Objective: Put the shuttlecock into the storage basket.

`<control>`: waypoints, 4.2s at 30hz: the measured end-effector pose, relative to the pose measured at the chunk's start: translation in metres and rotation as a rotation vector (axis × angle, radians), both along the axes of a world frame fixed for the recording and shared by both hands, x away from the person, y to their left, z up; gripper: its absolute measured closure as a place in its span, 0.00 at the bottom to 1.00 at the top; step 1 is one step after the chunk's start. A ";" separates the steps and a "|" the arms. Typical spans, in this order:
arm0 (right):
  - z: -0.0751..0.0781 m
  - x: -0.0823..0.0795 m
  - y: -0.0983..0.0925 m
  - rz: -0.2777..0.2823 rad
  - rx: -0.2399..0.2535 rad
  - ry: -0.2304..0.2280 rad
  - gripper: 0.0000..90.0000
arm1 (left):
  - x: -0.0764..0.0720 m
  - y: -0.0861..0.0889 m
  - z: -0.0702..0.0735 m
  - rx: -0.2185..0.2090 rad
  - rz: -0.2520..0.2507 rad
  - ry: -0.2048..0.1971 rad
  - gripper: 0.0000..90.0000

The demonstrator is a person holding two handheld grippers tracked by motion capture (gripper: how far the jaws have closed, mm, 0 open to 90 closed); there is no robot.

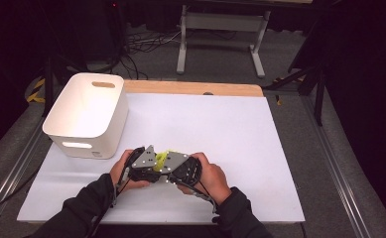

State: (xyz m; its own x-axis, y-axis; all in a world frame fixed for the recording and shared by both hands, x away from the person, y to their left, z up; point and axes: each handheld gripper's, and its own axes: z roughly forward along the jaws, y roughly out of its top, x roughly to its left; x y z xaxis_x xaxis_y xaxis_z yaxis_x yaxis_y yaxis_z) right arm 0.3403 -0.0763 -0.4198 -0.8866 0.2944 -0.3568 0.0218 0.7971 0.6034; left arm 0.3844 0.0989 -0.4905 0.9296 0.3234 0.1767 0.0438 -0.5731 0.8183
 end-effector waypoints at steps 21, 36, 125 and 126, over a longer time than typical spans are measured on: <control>0.024 -0.012 -0.012 0.012 0.148 -0.011 0.55 | -0.011 0.010 0.010 -0.147 -0.021 -0.082 0.58; 0.039 -0.025 -0.037 -0.018 0.253 -0.090 0.56 | -0.013 0.021 0.013 -0.168 -0.012 -0.078 0.58; -0.058 -0.022 -0.147 -0.353 0.414 -0.168 0.11 | -0.017 0.086 0.050 -0.289 0.130 -0.151 0.56; -0.058 -0.022 -0.148 -0.353 0.416 -0.167 0.10 | -0.017 0.086 0.050 -0.290 0.130 -0.151 0.56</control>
